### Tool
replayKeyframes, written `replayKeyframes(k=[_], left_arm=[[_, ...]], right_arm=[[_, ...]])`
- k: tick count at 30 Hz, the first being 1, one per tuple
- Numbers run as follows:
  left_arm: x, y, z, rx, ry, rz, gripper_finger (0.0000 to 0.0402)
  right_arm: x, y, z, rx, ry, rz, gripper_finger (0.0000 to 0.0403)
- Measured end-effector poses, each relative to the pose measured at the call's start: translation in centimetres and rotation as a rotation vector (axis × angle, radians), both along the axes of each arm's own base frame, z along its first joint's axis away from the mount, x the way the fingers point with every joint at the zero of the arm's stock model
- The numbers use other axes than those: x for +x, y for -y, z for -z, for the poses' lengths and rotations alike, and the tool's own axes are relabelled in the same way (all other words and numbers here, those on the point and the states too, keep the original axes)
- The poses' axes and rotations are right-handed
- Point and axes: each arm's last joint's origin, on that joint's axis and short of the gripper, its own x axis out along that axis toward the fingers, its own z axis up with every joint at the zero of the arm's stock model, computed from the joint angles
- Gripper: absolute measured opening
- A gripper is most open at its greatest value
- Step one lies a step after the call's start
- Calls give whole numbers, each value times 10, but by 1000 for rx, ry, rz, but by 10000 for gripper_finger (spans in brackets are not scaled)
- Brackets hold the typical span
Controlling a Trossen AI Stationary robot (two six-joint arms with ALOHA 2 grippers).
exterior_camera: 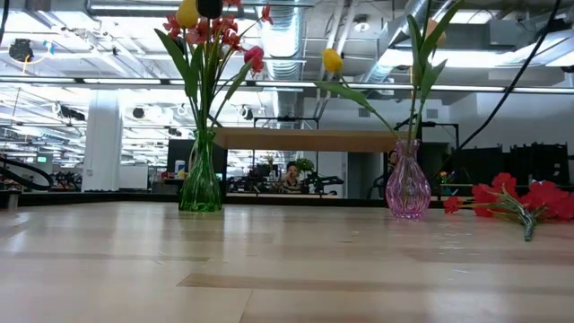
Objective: Pick and place flowers into a vace then onto a shelf
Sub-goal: Put the dark red tulip into the purple vase
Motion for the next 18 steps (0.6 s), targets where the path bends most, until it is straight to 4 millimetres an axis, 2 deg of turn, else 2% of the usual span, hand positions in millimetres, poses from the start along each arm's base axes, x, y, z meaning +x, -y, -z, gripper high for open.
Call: replayKeyframes(k=[4,10,18], left_arm=[[2,1,-7,33,85,18,178],[7,-2,-18,136,222,-35,178],[29,-5,-31,260,408,-109,178]], right_arm=[[-2,13,-25,-25,136,0,0],[2,39,-51,-39,284,60,0],[14,70,-64,-5,362,154,0]])
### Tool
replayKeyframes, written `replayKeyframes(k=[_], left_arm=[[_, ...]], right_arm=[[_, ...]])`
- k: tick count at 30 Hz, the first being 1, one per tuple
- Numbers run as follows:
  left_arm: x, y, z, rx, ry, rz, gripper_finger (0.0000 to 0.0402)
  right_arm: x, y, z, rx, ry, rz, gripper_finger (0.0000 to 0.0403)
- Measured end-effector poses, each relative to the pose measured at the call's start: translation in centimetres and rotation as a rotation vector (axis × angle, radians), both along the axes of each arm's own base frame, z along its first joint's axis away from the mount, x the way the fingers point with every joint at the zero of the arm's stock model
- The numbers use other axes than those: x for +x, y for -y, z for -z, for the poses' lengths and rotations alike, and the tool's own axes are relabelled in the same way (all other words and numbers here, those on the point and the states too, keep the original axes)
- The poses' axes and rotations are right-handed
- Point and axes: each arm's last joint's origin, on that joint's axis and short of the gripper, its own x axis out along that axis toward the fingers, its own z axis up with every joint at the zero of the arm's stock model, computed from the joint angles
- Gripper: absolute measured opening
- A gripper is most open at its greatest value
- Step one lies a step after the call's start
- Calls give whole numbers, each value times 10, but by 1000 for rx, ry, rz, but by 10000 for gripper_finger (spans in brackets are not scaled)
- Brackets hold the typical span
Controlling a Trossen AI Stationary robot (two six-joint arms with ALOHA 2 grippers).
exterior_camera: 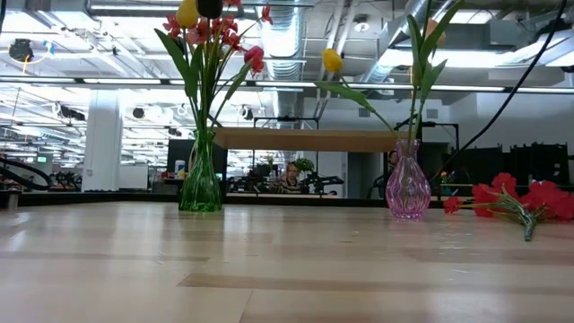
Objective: Pick and place flowers into a vace then onto a shelf
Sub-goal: Put the dark red tulip into the purple vase
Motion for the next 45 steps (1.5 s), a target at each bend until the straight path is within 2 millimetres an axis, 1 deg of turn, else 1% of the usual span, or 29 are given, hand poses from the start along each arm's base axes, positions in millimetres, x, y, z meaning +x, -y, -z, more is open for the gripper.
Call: replayKeyframes(k=[3,6,12,18,28,45], left_arm=[[13,3,3,57,17,-23,178],[25,5,6,77,31,-39,178],[40,11,9,98,67,-53,178],[50,17,9,92,137,-12,178],[48,16,0,49,224,3,178],[47,14,-4,32,261,-37,178]], right_arm=[[3,7,-3,14,32,-13,0],[5,11,-6,22,55,-10,0],[8,18,-8,25,78,13,0],[11,23,-9,30,89,32,0],[12,25,-8,28,85,37,0],[14,26,-4,38,54,16,0]])
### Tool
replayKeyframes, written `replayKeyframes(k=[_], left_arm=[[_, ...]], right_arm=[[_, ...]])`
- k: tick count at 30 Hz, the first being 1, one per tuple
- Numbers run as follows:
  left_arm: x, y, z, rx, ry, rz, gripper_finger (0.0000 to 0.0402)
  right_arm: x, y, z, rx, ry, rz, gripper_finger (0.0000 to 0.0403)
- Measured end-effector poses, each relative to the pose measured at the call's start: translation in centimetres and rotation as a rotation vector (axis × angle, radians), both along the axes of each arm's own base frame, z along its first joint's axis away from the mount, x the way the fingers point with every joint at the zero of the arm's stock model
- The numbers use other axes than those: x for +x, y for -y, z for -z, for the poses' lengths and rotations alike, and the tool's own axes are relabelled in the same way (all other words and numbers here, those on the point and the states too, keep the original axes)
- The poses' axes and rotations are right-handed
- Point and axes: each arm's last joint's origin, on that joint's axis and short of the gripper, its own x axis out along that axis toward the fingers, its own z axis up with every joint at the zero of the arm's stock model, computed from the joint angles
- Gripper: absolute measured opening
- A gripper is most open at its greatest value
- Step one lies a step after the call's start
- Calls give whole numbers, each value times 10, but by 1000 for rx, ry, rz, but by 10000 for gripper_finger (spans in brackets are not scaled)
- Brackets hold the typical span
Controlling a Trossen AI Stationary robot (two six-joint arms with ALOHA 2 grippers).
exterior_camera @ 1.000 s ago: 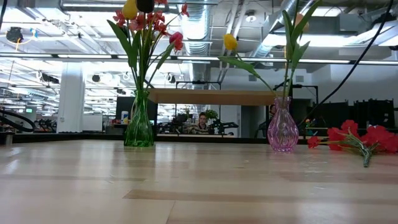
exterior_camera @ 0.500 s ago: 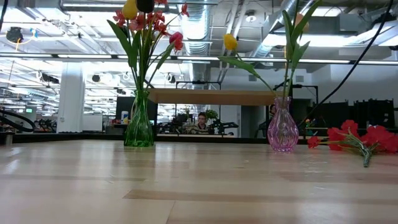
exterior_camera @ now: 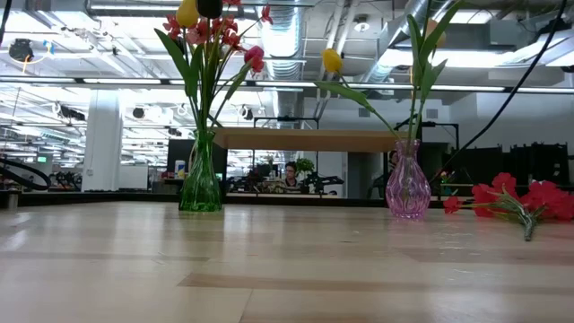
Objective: Pick and place flowers into a vace then onto a shelf
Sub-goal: Put the dark red tulip into the purple vase
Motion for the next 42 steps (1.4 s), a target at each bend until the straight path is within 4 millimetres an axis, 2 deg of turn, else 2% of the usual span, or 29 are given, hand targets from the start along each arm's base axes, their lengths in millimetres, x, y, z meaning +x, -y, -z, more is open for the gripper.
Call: replayKeyframes(k=[4,7,10,16,21,26,35,42], left_arm=[[0,0,1,3,-8,-3,177],[1,0,2,11,-23,-4,162],[1,1,4,22,-44,-6,122],[2,1,10,51,-100,-11,15],[3,0,12,54,-144,-40,10],[0,-2,7,24,-247,-29,5],[-2,-1,28,-13,-509,70,4],[0,2,31,-15,-533,116,7]], right_arm=[[0,0,0,-2,-5,-1,0],[0,0,1,-4,-8,-1,0],[0,0,2,-7,-16,-1,0],[1,-1,5,21,-52,-7,0],[2,1,12,61,-117,-33,12],[4,4,18,94,-176,-25,50],[6,10,25,148,-252,-57,106],[6,10,26,162,-266,-92,127]])
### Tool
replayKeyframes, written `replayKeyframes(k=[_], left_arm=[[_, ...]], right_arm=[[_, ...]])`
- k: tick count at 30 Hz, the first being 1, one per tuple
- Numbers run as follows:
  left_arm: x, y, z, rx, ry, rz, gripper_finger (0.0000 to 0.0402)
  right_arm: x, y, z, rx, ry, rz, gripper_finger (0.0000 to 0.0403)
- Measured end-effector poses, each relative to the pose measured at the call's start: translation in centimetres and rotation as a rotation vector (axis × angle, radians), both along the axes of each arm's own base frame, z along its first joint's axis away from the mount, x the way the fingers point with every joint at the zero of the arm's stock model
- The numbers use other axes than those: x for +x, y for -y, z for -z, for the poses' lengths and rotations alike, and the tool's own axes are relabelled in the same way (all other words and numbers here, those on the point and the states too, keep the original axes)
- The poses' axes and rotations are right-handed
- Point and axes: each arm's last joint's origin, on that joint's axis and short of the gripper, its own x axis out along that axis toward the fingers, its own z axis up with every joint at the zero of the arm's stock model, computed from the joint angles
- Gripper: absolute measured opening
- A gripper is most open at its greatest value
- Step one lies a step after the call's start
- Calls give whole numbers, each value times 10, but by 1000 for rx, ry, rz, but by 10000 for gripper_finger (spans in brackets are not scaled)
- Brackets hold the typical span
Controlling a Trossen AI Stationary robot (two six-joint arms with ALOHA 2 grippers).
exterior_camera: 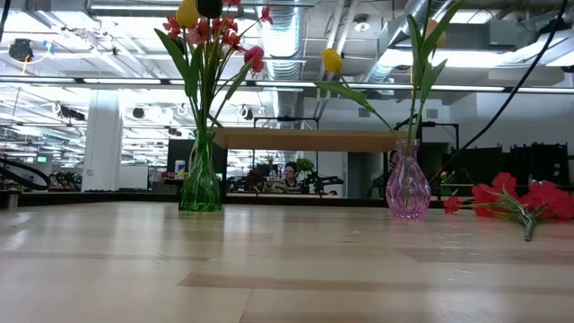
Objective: Pick and place flowers into a vace then onto a shelf
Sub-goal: Put the dark red tulip into the purple vase
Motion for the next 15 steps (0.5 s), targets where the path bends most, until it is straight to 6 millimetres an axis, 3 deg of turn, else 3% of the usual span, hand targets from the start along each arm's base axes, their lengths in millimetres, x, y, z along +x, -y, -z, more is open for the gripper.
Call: replayKeyframes(k=[10,15], left_arm=[[6,-6,3,-40,-30,49,8],[10,-4,8,-34,-63,64,8]], right_arm=[[25,1,29,19,-88,-68,151],[33,2,31,35,-60,-100,165]])
